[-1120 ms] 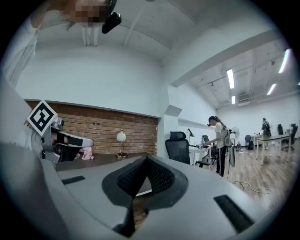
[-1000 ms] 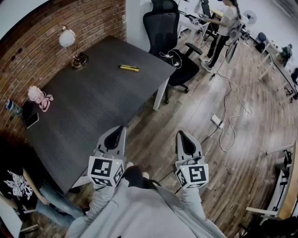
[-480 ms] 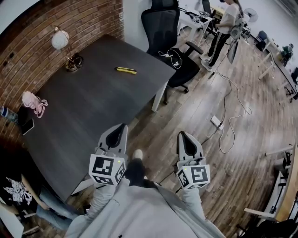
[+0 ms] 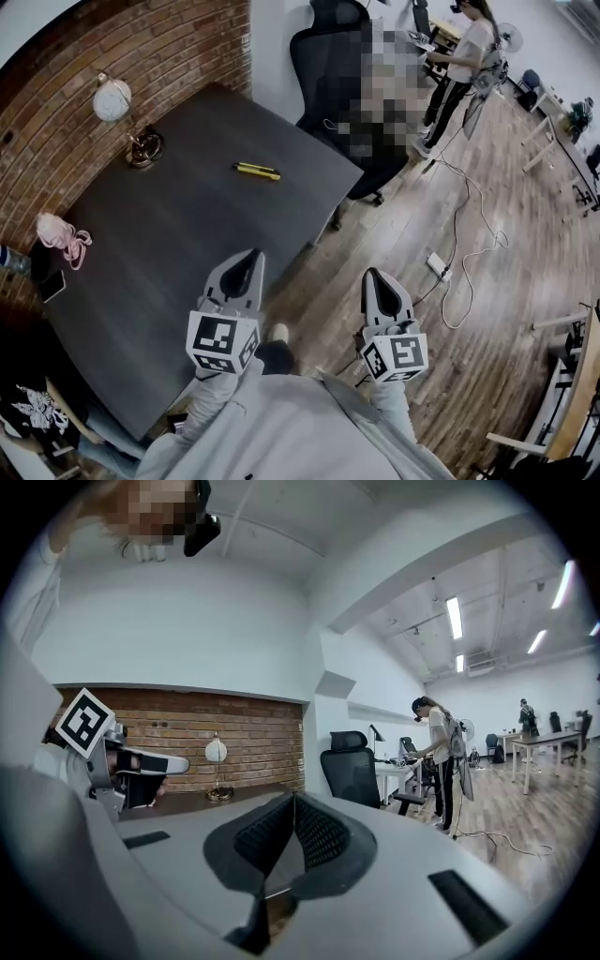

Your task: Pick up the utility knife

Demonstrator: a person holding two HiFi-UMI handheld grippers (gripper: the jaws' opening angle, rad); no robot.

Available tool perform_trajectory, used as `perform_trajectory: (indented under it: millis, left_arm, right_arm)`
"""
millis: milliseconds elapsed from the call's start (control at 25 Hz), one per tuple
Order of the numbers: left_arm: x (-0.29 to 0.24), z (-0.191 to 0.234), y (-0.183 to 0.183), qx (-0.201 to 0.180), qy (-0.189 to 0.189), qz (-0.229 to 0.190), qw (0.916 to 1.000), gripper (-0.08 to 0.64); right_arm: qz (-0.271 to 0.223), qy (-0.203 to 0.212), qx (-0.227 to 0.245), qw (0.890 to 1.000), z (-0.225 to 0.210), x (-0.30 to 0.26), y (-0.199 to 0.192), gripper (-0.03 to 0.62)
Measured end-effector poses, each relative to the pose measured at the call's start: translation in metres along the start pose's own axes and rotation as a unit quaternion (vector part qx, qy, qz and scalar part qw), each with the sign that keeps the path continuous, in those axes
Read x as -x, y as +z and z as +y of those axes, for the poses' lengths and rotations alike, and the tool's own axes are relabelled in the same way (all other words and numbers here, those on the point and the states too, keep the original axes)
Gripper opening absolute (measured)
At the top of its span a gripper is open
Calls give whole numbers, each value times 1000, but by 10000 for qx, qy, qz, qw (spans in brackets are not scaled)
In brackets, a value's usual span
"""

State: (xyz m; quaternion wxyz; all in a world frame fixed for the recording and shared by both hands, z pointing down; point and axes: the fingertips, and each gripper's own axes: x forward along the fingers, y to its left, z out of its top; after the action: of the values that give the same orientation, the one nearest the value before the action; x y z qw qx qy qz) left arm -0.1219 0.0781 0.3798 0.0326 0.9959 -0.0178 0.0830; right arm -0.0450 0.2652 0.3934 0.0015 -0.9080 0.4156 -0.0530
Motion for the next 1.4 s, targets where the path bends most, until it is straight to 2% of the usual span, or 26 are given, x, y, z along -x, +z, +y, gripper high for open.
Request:
perform_trajectory:
  millis: [520,840,1000,1160,1280,1400]
  left_arm:
    - [-50,66,4,77,82,96,9999,19]
    - [-73,95,0,232,342,124,9991,20]
    - [-91,113,1,295,645,87,9974,20]
    - [-114,138,3,398,1153,50,9925,20]
    - [-130,160,3,491,1641,46,9852,20]
    - [-142,181,3,610,2223,61,9731,20]
  right_arm:
    - [90,92,-45,9999,7,-88,3,18]
    - [189,366,48,9991,5,-139,5,18]
    - [206,707,85,9973,2,-180,4,18]
    - [245,1238,148,9919,-2,-236,7,18]
    - [286,1744,188,9841,0,-285,8,18]
    - [384,2324,223,9716,5,-332,6,18]
